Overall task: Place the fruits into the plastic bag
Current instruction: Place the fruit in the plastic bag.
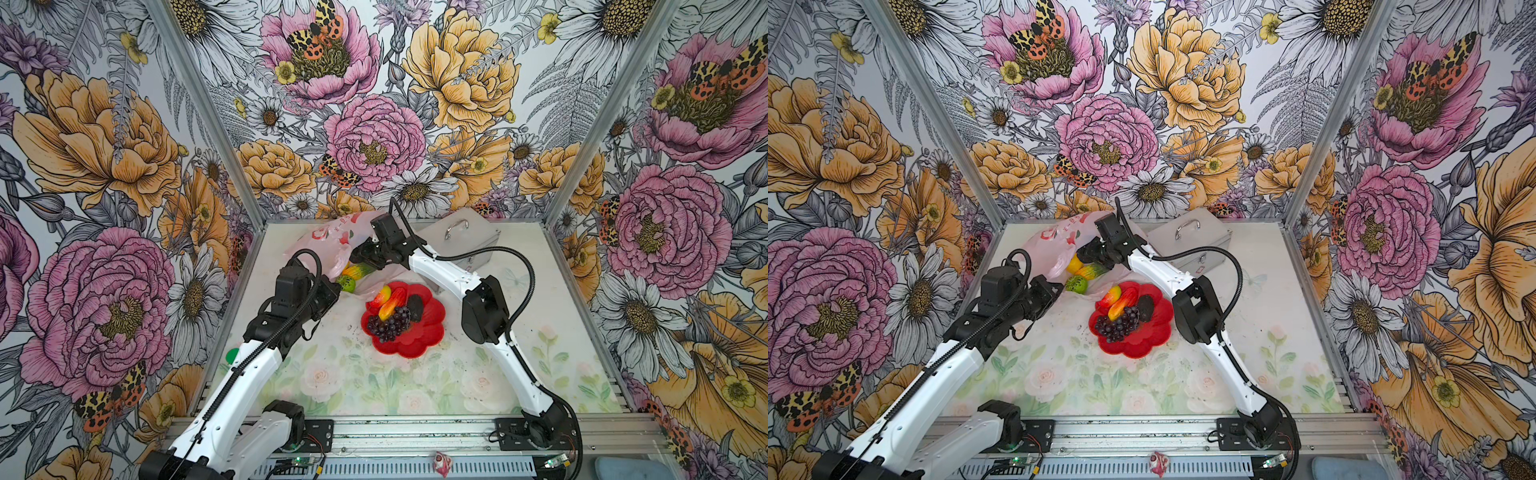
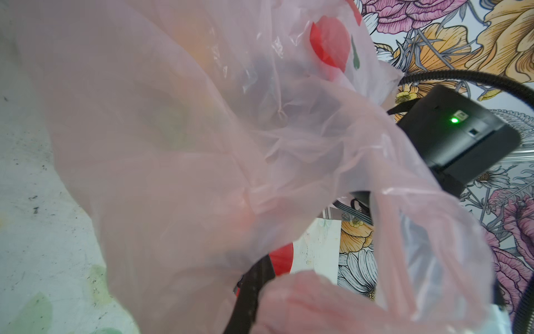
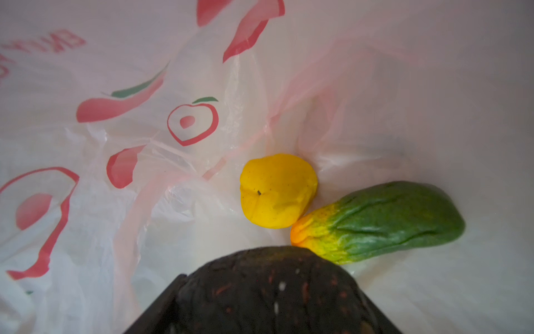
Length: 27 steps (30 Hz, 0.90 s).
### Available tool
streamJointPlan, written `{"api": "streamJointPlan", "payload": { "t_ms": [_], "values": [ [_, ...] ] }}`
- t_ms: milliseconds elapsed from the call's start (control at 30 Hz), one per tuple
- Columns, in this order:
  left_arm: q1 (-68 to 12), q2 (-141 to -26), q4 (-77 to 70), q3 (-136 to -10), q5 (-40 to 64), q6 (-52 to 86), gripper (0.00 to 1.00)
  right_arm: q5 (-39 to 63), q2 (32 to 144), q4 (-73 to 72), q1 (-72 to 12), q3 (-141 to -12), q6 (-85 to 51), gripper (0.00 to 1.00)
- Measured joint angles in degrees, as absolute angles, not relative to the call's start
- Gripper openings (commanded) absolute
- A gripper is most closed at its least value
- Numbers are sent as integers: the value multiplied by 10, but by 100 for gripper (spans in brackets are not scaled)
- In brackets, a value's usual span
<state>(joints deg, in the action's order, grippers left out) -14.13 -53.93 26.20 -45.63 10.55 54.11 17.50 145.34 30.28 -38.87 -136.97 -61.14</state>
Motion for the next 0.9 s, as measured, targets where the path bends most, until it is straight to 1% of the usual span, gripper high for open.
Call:
{"api": "streamJointPlan", "payload": {
  "t_ms": [233,267,300,667,767,900],
  "values": [
    [-141,-545,258,-462,110,541,0,171,1462,299,-381,-1383,-623,91],
    [-141,-546,258,-462,110,541,0,172,1462,298,-381,-1385,-622,97],
    [-141,-547,258,-462,111,541,0,172,1462,296,-381,-1386,-621,99],
    [-141,-549,258,-462,110,541,0,183,1450,293,-384,-1373,-593,99],
    [-141,-549,258,-462,110,541,0,191,1417,290,-387,-1334,-567,99],
    [-141,-549,258,-462,110,541,0,204,1346,287,-399,-1247,-522,99]
  ]
}}
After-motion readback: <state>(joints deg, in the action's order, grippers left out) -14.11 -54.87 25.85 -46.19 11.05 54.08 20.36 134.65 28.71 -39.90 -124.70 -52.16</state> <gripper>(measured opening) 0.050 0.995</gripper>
